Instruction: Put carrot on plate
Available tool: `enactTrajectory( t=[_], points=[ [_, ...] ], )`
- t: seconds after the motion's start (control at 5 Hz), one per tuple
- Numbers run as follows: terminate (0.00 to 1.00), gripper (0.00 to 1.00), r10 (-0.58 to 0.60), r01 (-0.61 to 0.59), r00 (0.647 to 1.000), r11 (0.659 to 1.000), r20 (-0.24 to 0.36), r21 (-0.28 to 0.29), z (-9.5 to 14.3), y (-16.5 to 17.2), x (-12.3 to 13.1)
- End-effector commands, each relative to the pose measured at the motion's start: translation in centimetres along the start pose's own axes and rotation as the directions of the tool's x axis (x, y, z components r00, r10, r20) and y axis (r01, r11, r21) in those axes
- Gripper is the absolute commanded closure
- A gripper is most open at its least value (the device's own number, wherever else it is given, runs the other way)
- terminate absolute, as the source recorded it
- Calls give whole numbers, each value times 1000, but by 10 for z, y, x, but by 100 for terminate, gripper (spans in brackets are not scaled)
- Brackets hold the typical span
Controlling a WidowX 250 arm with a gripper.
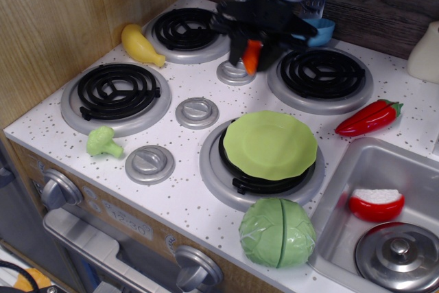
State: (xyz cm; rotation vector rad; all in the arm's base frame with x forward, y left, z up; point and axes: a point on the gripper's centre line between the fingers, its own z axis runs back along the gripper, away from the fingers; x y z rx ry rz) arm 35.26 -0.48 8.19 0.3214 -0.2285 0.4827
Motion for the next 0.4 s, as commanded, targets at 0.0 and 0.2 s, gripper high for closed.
enactTrajectory(
  t=[0.0,0.2],
  points=[
    [0,100,131,-139,988,985,-84,-98,36,-26,-40],
    [100,100,207,-212,976,974,-64,-75,31,-34,-55]
  ],
)
